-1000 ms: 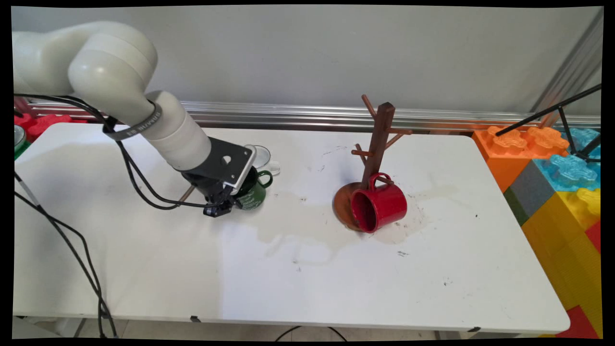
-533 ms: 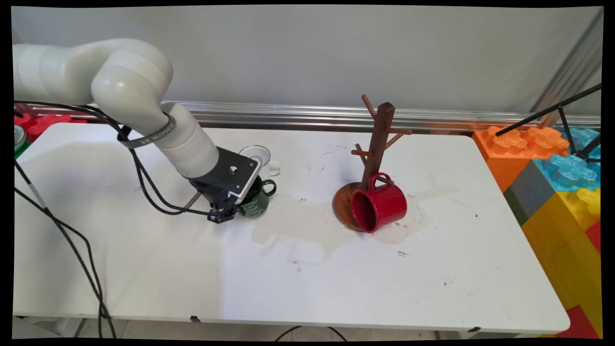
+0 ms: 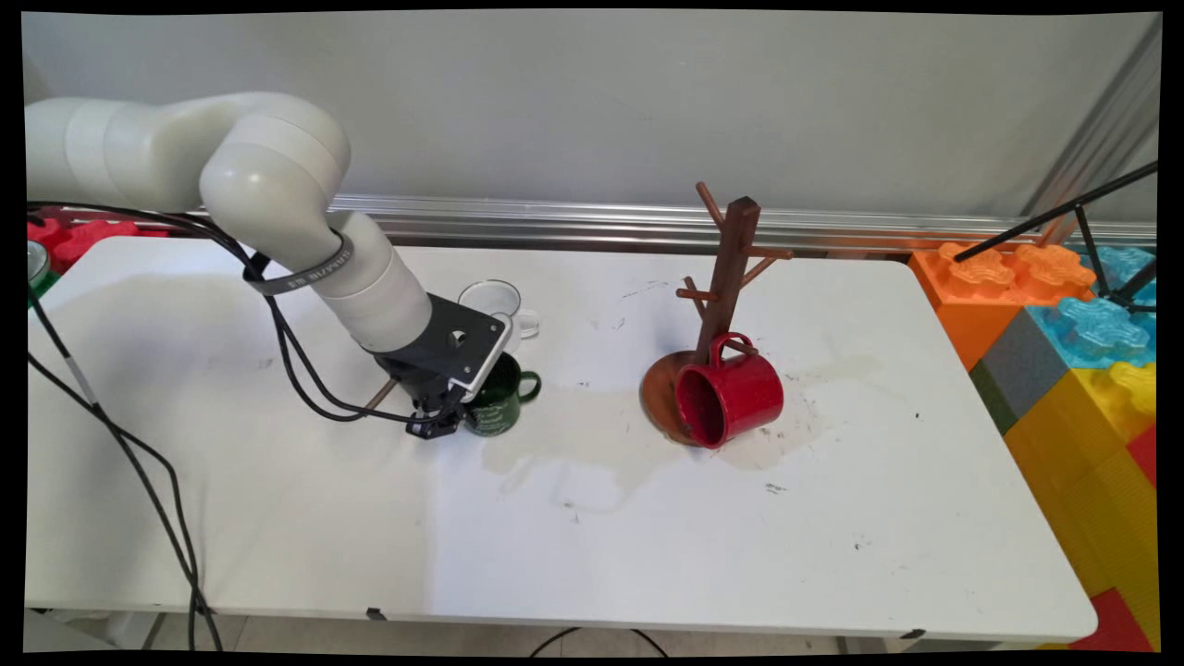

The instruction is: Place the picked object on the table

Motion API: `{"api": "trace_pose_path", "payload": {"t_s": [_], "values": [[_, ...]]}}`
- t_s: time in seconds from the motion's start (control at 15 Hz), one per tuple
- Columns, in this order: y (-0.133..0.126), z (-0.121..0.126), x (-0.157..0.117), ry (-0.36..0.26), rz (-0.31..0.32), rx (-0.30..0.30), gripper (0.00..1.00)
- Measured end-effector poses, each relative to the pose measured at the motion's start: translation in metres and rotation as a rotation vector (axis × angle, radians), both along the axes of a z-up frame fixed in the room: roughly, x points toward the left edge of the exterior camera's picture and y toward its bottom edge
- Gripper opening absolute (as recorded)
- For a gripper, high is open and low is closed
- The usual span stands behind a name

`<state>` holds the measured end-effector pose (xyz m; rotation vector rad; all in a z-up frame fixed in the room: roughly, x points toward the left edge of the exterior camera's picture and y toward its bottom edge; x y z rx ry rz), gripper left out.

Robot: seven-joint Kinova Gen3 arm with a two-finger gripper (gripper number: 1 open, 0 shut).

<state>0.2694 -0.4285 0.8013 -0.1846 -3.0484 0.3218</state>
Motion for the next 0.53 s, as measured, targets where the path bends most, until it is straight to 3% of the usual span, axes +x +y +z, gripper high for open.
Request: {"api": "trace_pose_path", "payload": {"t_s": [0.53], "values": [[-0.0028, -0.0013, -0.0106, 0.058, 0.013, 0.006, 1.0]]}}
